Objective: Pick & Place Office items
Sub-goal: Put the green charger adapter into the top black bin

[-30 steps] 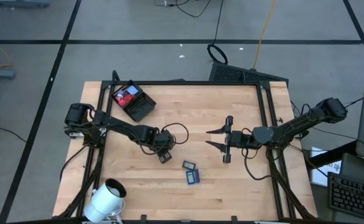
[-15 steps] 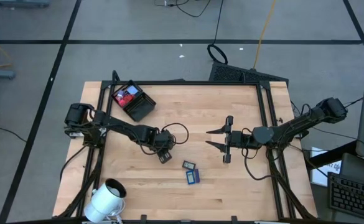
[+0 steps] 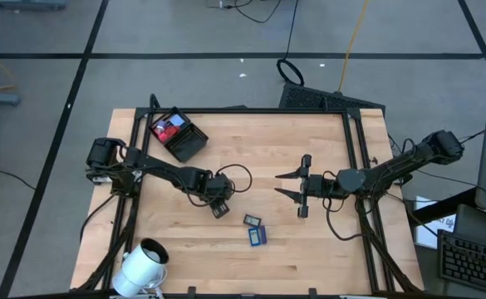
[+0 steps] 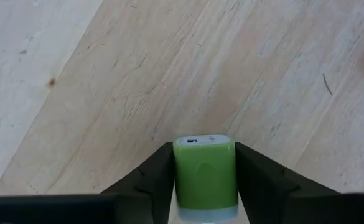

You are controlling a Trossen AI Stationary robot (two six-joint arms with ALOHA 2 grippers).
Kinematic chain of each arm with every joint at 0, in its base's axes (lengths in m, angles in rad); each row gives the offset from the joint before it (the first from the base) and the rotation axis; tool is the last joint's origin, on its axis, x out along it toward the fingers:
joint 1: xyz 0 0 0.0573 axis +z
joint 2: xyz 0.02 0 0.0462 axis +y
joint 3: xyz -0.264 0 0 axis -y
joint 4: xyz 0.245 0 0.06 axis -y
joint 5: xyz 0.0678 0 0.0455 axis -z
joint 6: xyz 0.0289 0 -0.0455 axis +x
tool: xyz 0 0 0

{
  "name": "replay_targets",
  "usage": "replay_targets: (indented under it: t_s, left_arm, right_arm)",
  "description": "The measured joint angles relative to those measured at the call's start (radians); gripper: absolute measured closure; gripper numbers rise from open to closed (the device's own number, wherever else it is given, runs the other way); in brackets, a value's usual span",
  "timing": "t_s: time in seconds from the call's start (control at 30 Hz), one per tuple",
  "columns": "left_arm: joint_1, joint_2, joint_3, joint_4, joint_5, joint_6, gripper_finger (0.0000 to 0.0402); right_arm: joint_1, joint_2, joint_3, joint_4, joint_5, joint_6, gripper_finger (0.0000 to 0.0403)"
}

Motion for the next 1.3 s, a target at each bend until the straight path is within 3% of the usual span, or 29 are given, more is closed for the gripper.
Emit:
replay_targets:
  t_s: [0.23, 0.53, 0.77, 0.97, 1.3]
  left_arm:
    - [0.000, 0.000, 0.000, 0.000, 0.000, 0.003, 0.0270]
    - [0.000, 0.000, 0.000, 0.000, -0.001, 0.025, 0.0259]
    - [0.020, -0.036, 0.007, 0.032, -0.036, 0.173, 0.0269]
    - [-0.010, -0.179, 0.010, 0.093, -0.167, 0.232, 0.0269]
    - [-0.140, -0.455, -0.026, 0.111, -0.543, 0.275, 0.0269]
  right_arm:
    - [0.000, 0.000, 0.000, 0.000, 0.000, 0.000, 0.0248]
    - [0.000, 0.000, 0.000, 0.000, 0.000, 0.000, 0.0248]
    - [0.000, 0.000, 0.000, 0.000, 0.000, 0.000, 0.0248]
    - [0.000, 0.000, 0.000, -0.007, 0.000, 0.000, 0.0248]
    - [0.000, 0.000, 0.000, -0.015, 0.000, 0.019, 0.0248]
